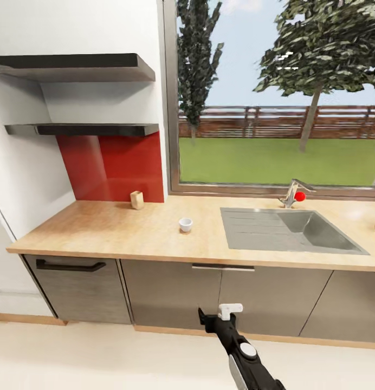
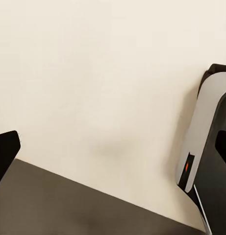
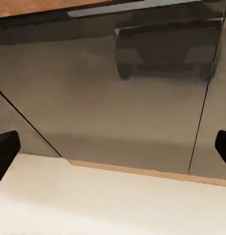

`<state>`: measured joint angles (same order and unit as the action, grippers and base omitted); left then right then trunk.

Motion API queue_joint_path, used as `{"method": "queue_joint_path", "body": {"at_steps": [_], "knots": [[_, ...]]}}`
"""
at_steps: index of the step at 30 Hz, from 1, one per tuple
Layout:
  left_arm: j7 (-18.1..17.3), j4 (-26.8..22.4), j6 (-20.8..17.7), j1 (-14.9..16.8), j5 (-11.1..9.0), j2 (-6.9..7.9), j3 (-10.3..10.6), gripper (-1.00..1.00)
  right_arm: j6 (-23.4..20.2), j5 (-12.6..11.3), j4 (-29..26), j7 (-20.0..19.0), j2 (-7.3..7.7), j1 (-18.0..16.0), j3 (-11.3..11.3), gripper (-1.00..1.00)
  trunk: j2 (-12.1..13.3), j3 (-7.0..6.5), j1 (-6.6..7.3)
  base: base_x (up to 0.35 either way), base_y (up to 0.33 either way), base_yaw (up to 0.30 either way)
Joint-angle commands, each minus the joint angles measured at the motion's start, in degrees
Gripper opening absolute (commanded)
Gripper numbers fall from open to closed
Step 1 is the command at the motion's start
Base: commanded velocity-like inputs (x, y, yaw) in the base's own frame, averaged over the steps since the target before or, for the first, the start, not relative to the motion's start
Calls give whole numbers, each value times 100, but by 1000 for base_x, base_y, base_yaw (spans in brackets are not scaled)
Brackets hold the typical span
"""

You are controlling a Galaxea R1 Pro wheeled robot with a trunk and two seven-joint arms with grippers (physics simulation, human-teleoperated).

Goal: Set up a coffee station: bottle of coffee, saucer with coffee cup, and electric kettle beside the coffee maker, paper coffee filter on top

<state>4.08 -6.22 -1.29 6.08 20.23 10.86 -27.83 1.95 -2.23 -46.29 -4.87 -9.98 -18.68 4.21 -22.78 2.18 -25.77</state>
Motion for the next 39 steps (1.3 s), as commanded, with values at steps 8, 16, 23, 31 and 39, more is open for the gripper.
{"method": "queue_joint_path", "body": {"at_steps": [8, 16, 23, 31, 39], "knots": [[6, -2, -18, -2, 60, -12, -23, 100, -36, -31, -1989, 17, -1, -16, 755, 100, -14, 14, -1, -121, 89, 0], [-3, 14, -94, -34, 68, -5, -8, 100, -1158, -615, -2355, 1536, -1, -1953, 758, 100, -14, 14, -1, -1, 1, 0], [-4, 46, -124, -72, 60, -4, -5, 100, -1724, -679, -1520, 2249, -1, -2829, 726, 100, -14, 14, -1, 147, 0, 0], [-2, 180, -116, -172, 62, 4, -12, 100, -1815, -678, -977, 2305, -1, -2903, 702, 100, -14, 14, -1, 319, 0, 0], [3, 182, -116, -186, 63, -2, -4, 100, -1829, -674, -757, 2300, -1, -2904, 718, 100, -14, 14, -1, 328, 43, 0]]}}
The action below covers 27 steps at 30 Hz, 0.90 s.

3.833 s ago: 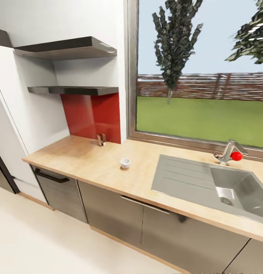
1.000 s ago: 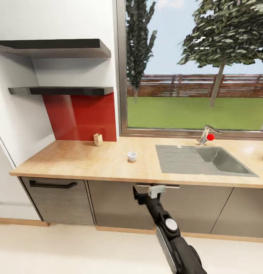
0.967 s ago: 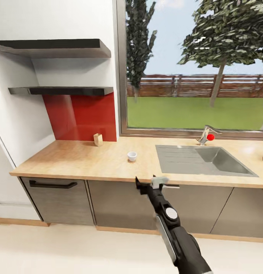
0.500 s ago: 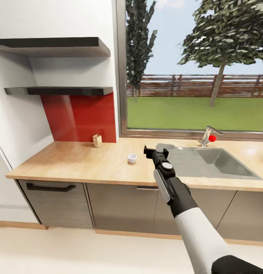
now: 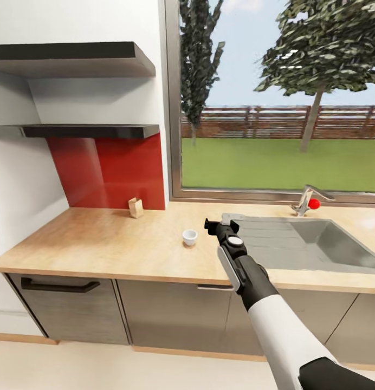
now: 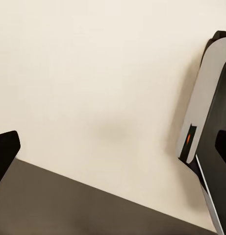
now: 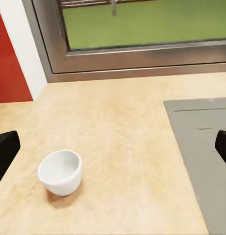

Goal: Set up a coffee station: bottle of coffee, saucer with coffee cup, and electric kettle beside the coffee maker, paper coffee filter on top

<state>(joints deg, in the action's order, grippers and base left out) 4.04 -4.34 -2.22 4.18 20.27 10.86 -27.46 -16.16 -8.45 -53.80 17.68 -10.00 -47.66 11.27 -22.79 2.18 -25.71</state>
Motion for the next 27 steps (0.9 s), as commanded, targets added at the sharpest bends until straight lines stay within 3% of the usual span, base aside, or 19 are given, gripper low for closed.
{"method": "queue_joint_path", "body": {"at_steps": [1, 13, 17, 23, 27], "knots": [[7, -6, -22, 4, 58, -2, -40, 100, -18, -52, 12, 44, 0, -6, 13, 100, -13, 13, -7, 324, 136, 0], [0, 3, -16, -29, 64, -13, -33, 100, -44, -43, 146, 42, 0, -6, 16, 100, -13, 13, -7, 294, 214, 0], [0, 3, -16, -36, 64, -26, -31, 100, -235, -57, 440, 42, 0, -6, 16, 100, -13, 13, -7, 265, 217, 0], [-3, 3, -23, -40, 65, -44, -24, 100, -305, -64, 718, 42, 3, -6, 9, 100, -13, 13, -7, 88, 44, 0], [-2, 3, -22, -40, 65, -48, -22, 100, -308, -68, 926, 42, 86, -6, 4, 100, -13, 13, -7, 249, 4, 0]]}}
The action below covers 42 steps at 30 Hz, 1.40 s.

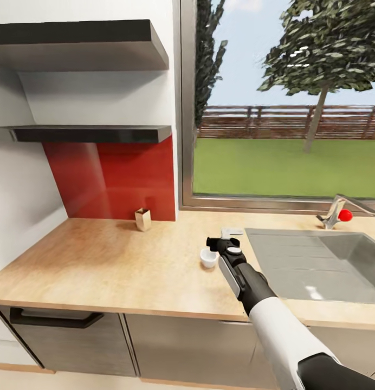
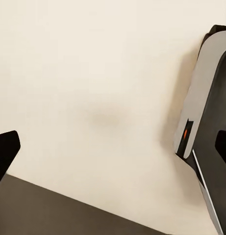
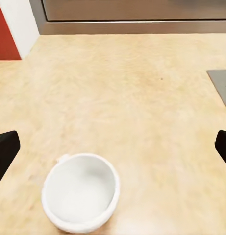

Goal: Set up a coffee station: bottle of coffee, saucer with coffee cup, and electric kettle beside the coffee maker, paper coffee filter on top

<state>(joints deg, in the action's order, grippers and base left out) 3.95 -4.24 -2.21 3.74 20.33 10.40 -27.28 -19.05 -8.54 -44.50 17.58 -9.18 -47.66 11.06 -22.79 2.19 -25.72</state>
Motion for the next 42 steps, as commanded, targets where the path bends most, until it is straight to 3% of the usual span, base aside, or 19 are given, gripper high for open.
{"method": "queue_joint_path", "body": {"at_steps": [1, 9, 23, 42], "knots": [[8, -6, -22, 4, 59, -2, -41, 100, -19, -60, 42, 52, 20, -6, 21, 100, -13, 13, -7, 242, 1, 0], [9, -6, -25, 4, 59, -11, -41, 100, -20, -59, 350, 30, 82, -5, -394, 100, -13, 13, -7, 91, -69, 0], [9, -6, -25, 4, 59, -11, -49, 100, -9, -62, 898, 19, 71, -6, -411, 100, -13, 13, -7, 35, -45, 0], [17, -15, -25, 4, 58, -2, -49, 100, 7, -69, 1095, 17, 48, -6, -411, 100, -13, 13, -7, 58, 36, 0]]}}
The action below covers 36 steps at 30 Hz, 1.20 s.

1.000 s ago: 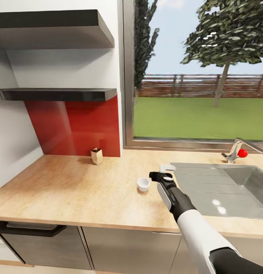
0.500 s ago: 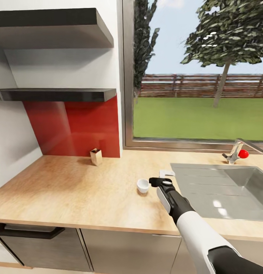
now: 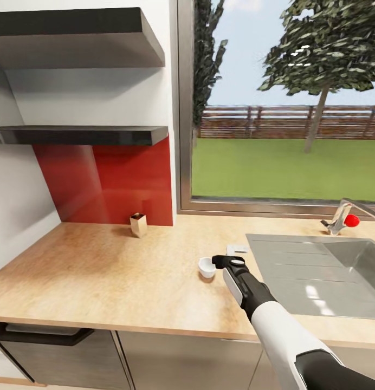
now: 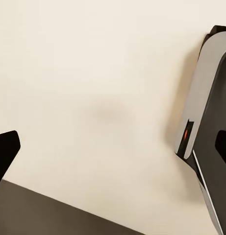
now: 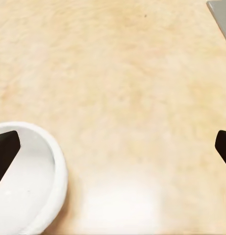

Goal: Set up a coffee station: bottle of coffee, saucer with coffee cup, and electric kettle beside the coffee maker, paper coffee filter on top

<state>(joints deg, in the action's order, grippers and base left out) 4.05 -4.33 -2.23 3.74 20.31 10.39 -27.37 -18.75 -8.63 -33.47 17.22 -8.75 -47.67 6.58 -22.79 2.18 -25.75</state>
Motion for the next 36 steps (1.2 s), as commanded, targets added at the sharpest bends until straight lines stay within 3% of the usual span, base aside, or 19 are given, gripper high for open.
{"method": "queue_joint_path", "body": {"at_steps": [1, 13, 36], "knots": [[7, -6, -23, 4, 59, -2, -41, 100, -23, -60, -7, 53, 5, -5, 36, 100, -13, 13, -4, 0, 42, 0], [3, -7, -23, 4, 57, -2, -41, 100, -15, -60, 369, 45, -19, -4, 45, 100, -13, 13, -4, 0, 6, 0], [-1, -5, 9, 4, 60, -6, -41, 100, -14, -60, 411, 41, -13, -1, 45, 100, -13, 13, -4, 0, 10, 0]]}}
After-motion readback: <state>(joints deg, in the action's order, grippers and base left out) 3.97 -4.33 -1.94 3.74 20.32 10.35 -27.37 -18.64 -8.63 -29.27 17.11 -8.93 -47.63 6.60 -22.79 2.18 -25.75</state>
